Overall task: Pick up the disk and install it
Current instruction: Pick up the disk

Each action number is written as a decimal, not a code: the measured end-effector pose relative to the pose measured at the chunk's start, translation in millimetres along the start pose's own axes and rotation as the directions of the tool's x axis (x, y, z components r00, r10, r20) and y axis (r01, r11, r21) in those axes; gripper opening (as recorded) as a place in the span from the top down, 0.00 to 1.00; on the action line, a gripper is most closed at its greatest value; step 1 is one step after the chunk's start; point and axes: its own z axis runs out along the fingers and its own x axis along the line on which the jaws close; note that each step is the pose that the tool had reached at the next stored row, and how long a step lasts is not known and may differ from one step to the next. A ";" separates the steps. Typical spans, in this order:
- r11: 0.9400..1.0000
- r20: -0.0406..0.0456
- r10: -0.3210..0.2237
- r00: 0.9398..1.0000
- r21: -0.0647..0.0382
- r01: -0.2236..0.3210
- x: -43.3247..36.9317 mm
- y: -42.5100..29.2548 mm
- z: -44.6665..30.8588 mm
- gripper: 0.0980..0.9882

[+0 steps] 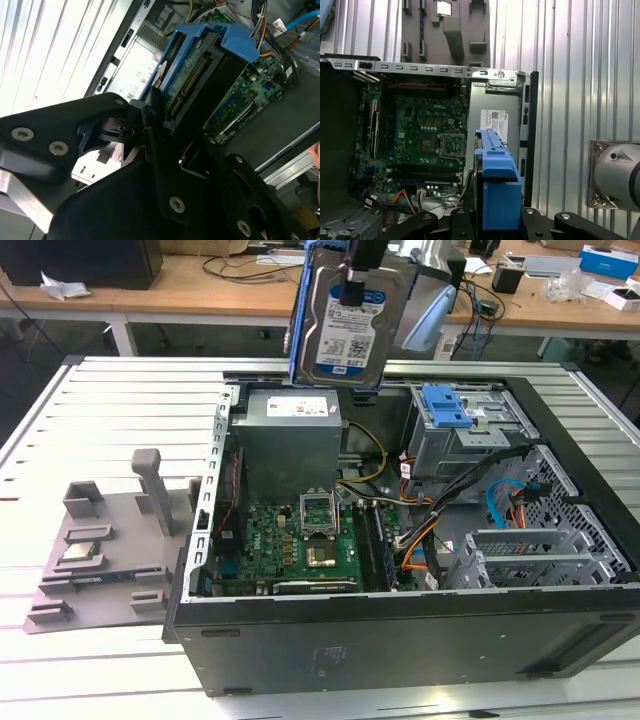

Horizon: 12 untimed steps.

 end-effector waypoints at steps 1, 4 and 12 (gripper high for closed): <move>1.000 0.000 0.000 1.000 0.000 0.000 0.3 -6.0 -0.3 0.70; 1.000 0.000 0.000 1.000 -0.001 0.000 1.0 -19.4 -1.1 0.70; 1.000 0.000 0.000 1.000 -0.002 0.000 2.5 -47.5 -2.8 0.70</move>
